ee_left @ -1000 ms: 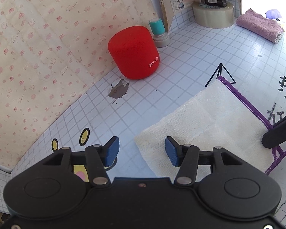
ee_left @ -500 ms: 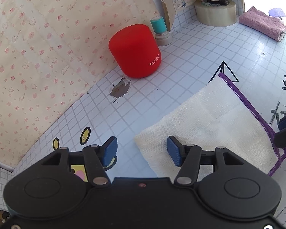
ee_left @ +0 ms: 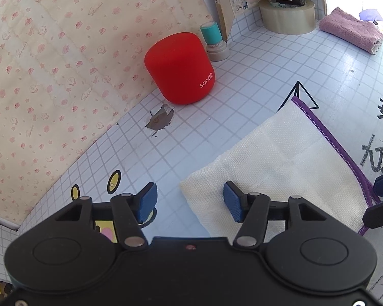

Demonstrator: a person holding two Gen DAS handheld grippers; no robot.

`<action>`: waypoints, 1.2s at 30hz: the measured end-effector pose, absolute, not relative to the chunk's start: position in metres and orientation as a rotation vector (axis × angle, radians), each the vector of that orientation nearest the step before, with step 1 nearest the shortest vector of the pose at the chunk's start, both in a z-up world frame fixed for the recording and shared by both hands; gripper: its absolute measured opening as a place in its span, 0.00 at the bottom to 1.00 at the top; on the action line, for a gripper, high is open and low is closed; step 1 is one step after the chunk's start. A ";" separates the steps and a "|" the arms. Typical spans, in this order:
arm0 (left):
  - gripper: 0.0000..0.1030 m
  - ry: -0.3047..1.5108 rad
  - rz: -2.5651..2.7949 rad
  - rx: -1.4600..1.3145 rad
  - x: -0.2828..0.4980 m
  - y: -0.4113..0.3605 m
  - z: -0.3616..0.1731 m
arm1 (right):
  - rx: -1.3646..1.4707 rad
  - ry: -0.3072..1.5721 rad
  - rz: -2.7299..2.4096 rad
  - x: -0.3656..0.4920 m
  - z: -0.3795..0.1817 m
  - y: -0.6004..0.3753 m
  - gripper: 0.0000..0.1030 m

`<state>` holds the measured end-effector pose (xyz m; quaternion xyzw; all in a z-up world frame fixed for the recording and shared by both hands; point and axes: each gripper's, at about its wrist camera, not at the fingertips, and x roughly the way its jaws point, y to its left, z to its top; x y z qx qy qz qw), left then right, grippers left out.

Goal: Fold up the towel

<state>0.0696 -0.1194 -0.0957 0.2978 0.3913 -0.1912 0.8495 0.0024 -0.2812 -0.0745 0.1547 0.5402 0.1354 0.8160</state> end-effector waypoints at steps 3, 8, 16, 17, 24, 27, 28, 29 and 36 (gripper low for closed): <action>0.58 0.825 -0.404 0.627 0.069 -0.119 -0.095 | 0.358 1.138 0.273 0.002 -0.075 -0.284 0.31; 0.58 0.825 -0.403 0.627 0.067 -0.120 -0.095 | 0.295 1.120 0.284 0.002 -0.071 -0.278 0.31; 0.58 0.827 -0.411 0.626 0.070 -0.117 -0.095 | 0.287 1.118 0.306 0.005 -0.075 -0.271 0.31; 0.58 0.828 -0.411 0.623 0.071 -0.116 -0.095 | 0.282 1.118 0.306 0.005 -0.076 -0.270 0.31; 0.58 0.832 -0.407 0.616 0.074 -0.115 -0.095 | 0.383 1.125 0.255 0.006 -0.080 -0.277 0.31; 0.58 0.829 -0.408 0.615 0.073 -0.115 -0.096 | 0.401 1.124 0.237 0.007 -0.080 -0.277 0.31; 0.58 0.830 -0.407 0.614 0.073 -0.115 -0.095 | 0.383 1.118 0.235 0.006 -0.079 -0.274 0.31; 0.58 0.833 -0.405 0.609 0.074 -0.115 -0.095 | 0.370 1.116 0.232 0.007 -0.079 -0.272 0.31; 0.58 0.837 -0.401 0.600 0.074 -0.115 -0.095 | 0.247 1.103 0.167 0.006 -0.076 -0.259 0.06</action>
